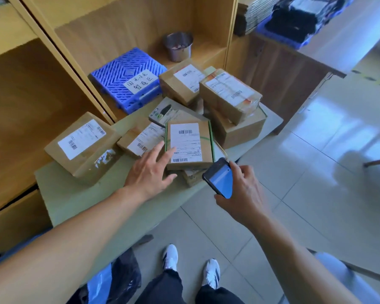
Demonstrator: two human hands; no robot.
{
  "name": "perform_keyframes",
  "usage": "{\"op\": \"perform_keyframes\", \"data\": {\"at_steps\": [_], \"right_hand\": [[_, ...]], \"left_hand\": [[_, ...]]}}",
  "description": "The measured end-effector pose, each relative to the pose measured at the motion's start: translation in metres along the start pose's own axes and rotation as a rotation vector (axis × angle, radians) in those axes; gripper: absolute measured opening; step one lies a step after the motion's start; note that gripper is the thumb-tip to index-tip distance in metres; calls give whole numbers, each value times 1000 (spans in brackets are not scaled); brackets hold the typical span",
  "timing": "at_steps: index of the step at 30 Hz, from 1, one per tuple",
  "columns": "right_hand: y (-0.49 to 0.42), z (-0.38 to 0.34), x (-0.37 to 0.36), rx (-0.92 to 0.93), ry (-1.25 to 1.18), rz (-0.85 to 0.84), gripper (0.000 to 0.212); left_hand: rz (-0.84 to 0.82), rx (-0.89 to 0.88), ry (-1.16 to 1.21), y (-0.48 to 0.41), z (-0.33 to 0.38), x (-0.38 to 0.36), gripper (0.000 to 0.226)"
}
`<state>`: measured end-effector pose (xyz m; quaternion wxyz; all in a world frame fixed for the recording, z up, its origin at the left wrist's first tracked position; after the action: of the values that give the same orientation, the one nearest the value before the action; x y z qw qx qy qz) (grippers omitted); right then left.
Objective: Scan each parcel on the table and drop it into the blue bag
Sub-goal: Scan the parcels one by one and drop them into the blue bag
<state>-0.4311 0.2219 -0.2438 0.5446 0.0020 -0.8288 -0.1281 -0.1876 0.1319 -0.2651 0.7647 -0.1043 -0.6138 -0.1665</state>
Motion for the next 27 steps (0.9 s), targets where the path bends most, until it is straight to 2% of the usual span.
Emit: {"op": "perform_keyframes", "data": {"at_steps": [9, 18, 27], "right_hand": [[-23, -2, -29, -74, -16, -40, 96], [-25, -10, -32, -86, 7, -41, 97], [-23, -19, -9, -67, 3, -10, 99]], "left_hand": [[-155, -162, -133, -43, -6, -57, 102], [-3, -272, -124, -51, -11, -65, 84], [126, -392, -59, -38, -18, -18, 69]]}}
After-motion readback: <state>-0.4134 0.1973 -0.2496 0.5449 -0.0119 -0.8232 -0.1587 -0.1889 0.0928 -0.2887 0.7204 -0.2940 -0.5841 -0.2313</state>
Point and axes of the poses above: each hand's wrist, its own y-axis away from the middle knuckle, its own x-axis out of the back of the hand, z = x × y, the point moved 6 cm from there along -y, towards the middle knuckle, and after that the axes turned 5 degrees about y, right-handed, at the moved point
